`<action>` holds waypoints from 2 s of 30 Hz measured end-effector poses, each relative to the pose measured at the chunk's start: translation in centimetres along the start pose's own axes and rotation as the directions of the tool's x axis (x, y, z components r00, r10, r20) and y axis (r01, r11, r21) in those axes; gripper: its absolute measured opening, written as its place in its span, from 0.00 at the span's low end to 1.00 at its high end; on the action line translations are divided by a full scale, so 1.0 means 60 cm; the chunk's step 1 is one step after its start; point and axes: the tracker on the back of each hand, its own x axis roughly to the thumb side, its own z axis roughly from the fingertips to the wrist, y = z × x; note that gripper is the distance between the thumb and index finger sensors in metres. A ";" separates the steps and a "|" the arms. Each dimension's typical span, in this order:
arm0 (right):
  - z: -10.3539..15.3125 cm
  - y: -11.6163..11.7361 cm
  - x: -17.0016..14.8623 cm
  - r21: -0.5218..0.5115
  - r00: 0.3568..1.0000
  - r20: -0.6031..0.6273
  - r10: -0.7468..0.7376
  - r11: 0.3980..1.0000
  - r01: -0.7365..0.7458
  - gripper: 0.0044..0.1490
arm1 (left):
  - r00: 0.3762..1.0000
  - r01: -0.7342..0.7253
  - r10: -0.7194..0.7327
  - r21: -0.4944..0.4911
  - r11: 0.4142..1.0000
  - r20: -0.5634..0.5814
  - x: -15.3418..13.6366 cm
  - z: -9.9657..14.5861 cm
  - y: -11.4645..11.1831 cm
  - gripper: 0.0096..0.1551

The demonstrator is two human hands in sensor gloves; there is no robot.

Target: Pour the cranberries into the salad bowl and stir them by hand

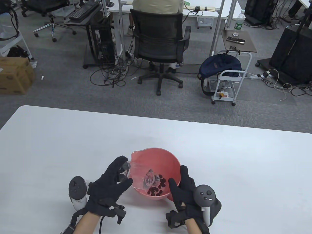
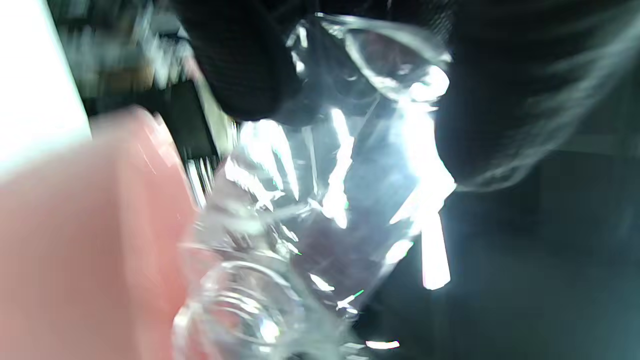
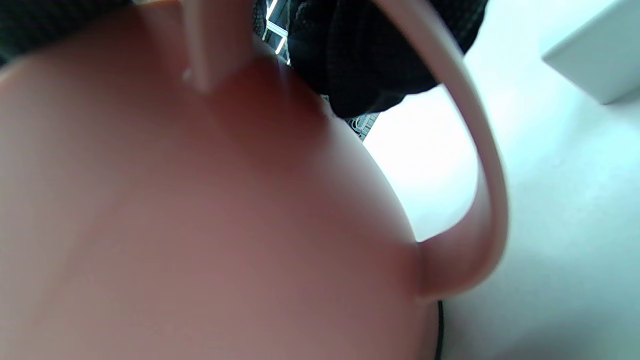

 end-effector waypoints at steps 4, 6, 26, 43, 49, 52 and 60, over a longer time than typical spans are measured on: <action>0.000 0.000 0.000 0.001 1.000 0.000 0.001 1.000 -0.001 0.50 | 0.980 -0.184 0.184 0.020 0.983 -0.073 -0.010 0.000 -0.003 0.48; 0.000 0.000 -0.001 0.002 1.000 0.001 -0.001 1.000 0.001 0.50 | 0.977 -0.185 0.188 0.044 0.982 -0.096 -0.016 0.000 0.004 0.46; 0.000 0.000 -0.001 -0.001 1.000 -0.002 -0.001 1.000 0.001 0.50 | 0.882 -0.228 0.304 0.237 0.944 -0.360 -0.081 0.003 0.047 0.52; 0.001 0.000 -0.002 0.001 1.000 -0.002 -0.001 1.000 0.001 0.50 | 0.777 -0.160 0.292 0.275 0.948 -0.558 -0.129 0.014 0.070 0.58; 0.001 0.000 -0.003 0.001 1.000 -0.002 -0.001 1.000 0.001 0.50 | 0.719 -0.326 0.433 0.287 0.901 -0.544 -0.143 0.011 0.061 0.61; 0.000 0.000 -0.002 0.005 1.000 -0.002 -0.003 1.000 0.003 0.50 | 0.741 -0.297 0.393 0.260 0.919 -0.544 -0.147 0.009 0.058 0.61; 0.000 0.001 -0.002 0.001 1.000 -0.008 -0.007 1.000 0.007 0.50 | 0.799 -0.003 0.075 0.121 0.993 -0.597 -0.153 0.006 0.067 0.61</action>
